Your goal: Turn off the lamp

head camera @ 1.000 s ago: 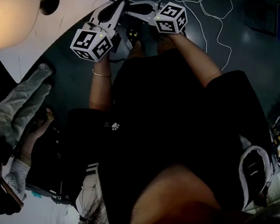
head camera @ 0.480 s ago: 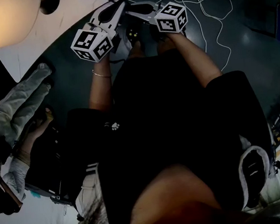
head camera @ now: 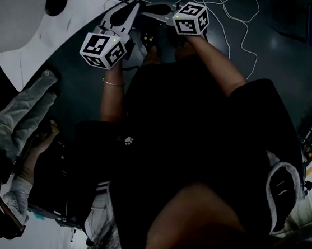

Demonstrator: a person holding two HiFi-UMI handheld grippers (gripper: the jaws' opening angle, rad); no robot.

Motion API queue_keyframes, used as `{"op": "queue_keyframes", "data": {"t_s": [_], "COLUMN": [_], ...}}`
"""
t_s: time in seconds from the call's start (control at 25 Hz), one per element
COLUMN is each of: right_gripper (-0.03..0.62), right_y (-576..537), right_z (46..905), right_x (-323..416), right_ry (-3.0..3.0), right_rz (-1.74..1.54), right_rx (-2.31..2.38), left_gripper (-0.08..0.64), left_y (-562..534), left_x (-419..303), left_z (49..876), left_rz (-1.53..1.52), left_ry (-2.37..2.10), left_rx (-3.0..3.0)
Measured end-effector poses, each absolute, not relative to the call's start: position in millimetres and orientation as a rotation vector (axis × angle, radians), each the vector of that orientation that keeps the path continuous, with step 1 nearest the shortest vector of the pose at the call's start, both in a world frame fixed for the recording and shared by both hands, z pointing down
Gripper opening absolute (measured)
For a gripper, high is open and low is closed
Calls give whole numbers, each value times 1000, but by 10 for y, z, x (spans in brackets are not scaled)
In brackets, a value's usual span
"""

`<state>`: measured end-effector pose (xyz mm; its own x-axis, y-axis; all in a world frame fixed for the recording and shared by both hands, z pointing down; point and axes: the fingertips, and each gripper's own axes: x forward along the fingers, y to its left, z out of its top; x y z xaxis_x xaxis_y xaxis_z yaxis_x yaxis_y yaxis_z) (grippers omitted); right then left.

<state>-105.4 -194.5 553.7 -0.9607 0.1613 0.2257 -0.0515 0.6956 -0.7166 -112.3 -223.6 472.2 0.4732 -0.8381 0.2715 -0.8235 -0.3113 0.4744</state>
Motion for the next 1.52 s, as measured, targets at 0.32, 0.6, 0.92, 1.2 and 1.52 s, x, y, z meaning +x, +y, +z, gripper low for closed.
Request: {"op": "queue_keyframes", "data": {"t_s": [0.32, 0.6, 0.92, 1.2, 1.52], "right_gripper": [78, 81, 81, 80, 75], "right_y": [-1965, -1953, -1998, -1989, -2125], "right_z": [5569, 5683, 5811, 5904, 5941], "right_x": [-1018, -919, -805, -751, -720], "right_ry": [-2645, -2627, -2589, -2552, -2544], "right_rz": [1057, 954, 895, 865, 881], "right_rx": [-51, 2, 74, 106, 183], "left_gripper": [17, 18, 18, 18, 18], "left_y": [-2243, -2195, -2156, -2113, -2144], "left_x": [-1106, -1065, -1020, -999, -1088], "left_z": [4758, 4884, 5057, 5186, 5408], "left_rz": [-50, -20, 63, 96, 109], "left_ry": [-1368, -1356, -1361, -1362, -1371], "left_rx": [2157, 2152, 2152, 2131, 2058]}}
